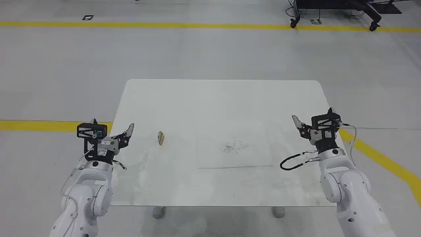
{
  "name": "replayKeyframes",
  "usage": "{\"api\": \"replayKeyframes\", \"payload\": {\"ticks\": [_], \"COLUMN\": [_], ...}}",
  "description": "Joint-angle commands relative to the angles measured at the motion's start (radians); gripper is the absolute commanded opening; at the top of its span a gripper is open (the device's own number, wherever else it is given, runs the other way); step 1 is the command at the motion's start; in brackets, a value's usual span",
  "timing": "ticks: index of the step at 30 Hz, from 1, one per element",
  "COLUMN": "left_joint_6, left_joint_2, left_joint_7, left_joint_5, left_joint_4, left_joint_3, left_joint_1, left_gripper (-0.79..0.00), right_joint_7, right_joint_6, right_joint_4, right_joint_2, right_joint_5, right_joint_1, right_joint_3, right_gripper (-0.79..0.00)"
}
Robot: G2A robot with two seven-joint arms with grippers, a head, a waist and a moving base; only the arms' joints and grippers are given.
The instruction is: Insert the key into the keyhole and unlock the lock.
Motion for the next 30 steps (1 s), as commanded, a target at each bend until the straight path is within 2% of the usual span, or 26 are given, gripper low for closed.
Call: {"api": "replayKeyframes", "payload": {"ticks": [1,8,13,21,25,29,30], "left_joint_6": [0.0,0.0,0.0,0.0,0.0,0.0,0.0], "left_joint_2": [0.0,0.0,0.0,0.0,0.0,0.0,0.0], "left_joint_7": [0.0,0.0,0.0,0.0,0.0,0.0,0.0], "left_joint_5": [0.0,0.0,0.0,0.0,0.0,0.0,0.0], "left_joint_4": [0.0,0.0,0.0,0.0,0.0,0.0,0.0], "left_joint_3": [0.0,0.0,0.0,0.0,0.0,0.0,0.0], "left_joint_1": [0.0,0.0,0.0,0.0,0.0,0.0,0.0], "left_gripper": [0.0,0.0,0.0,0.0,0.0,0.0,0.0], "right_joint_7": [0.0,0.006,0.096,0.162,0.202,0.269,0.274], "right_joint_6": [0.0,-0.01,-0.138,-0.408,-0.603,-0.85,-0.881], "right_joint_4": [0.0,0.004,0.112,0.351,0.429,0.506,0.517], "right_joint_2": [0.0,0.0,-0.011,-0.031,-0.031,-0.027,-0.026], "right_joint_5": [0.0,0.002,0.025,0.204,0.268,0.318,0.309], "right_joint_1": [0.0,0.002,0.123,0.292,0.355,0.425,0.445], "right_joint_3": [0.0,-0.007,-0.142,-0.291,-0.323,-0.366,-0.371], "right_gripper": [-0.001,0.0,0.0,0.0,0.0,0.0,0.0]}}
